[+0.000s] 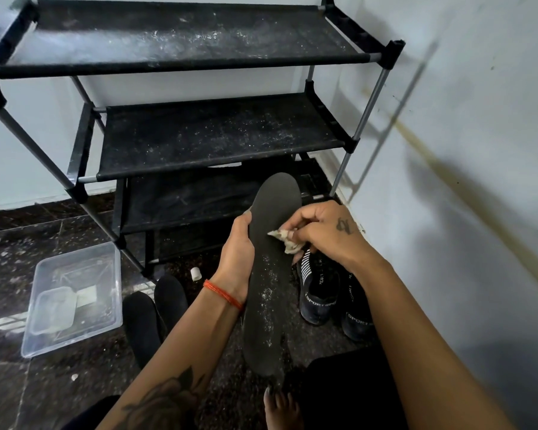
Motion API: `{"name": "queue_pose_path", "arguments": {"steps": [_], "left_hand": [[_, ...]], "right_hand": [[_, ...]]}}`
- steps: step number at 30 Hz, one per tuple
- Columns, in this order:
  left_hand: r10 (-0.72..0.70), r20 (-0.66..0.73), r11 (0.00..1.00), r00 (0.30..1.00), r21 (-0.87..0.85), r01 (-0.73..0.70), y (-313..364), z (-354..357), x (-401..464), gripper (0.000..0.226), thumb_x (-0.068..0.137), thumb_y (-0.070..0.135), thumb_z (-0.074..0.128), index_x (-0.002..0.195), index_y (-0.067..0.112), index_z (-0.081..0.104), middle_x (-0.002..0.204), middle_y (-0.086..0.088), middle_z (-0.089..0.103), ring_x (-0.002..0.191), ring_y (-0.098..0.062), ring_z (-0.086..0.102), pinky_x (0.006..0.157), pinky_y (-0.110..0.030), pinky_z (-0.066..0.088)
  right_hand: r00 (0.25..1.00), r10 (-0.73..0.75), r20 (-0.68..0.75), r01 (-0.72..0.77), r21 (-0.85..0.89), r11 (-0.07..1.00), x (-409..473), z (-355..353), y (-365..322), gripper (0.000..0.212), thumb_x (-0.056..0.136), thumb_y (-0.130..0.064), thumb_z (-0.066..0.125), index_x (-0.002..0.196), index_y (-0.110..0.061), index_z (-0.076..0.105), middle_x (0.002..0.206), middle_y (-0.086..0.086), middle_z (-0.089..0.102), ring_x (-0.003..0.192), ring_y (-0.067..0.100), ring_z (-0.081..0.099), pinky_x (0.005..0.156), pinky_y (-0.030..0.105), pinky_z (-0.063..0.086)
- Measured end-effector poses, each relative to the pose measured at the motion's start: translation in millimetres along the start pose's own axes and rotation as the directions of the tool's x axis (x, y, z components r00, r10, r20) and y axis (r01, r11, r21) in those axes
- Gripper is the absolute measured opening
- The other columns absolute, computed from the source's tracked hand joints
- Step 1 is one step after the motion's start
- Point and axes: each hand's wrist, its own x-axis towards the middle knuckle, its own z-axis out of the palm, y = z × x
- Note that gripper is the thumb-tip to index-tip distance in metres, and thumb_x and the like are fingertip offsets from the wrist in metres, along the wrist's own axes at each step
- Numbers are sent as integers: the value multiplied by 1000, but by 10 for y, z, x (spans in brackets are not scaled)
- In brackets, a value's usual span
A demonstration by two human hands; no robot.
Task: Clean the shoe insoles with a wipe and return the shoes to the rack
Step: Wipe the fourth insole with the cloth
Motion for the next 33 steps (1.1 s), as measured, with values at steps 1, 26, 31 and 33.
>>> {"name": "queue_pose_path", "arguments": {"steps": [1,26,31,33], "left_hand": [[7,-5,1000,1000,6,-7,7,7,-9,37,97,37,40,114,17,66,83,1,73,70,-11,68,64,-26,51],[-102,55,984,993,-138,109,55,70,-90,48,92,40,43,122,7,61,122,-21,62,114,-41,58,90,-57,49],[-50,-2,995,999,-81,49,53,49,-62,49,84,43,49,120,13,64,130,-19,58,121,-38,53,104,-60,38],[-29,-37,999,999,-39,27,47,18,-30,47,92,40,42,118,10,65,124,-18,63,118,-34,56,106,-51,39]], "right_hand": [[998,6,58,-5,-16,1000,-12,-6,-17,25,73,7,65,71,-17,73,67,2,70,62,15,66,52,21,53],[992,-15,-125,51,290,956,-17,-66,-41,26,72,5,64,70,-19,73,60,-6,69,53,2,58,42,13,40],[996,-14,-90,26,134,991,-48,-8,-45,16,74,5,64,72,-7,73,62,-3,69,53,4,63,43,12,43],[1000,-10,13,9,93,996,-53,36,-57,16,74,7,63,74,-5,73,63,1,68,50,5,62,42,14,45]]}}
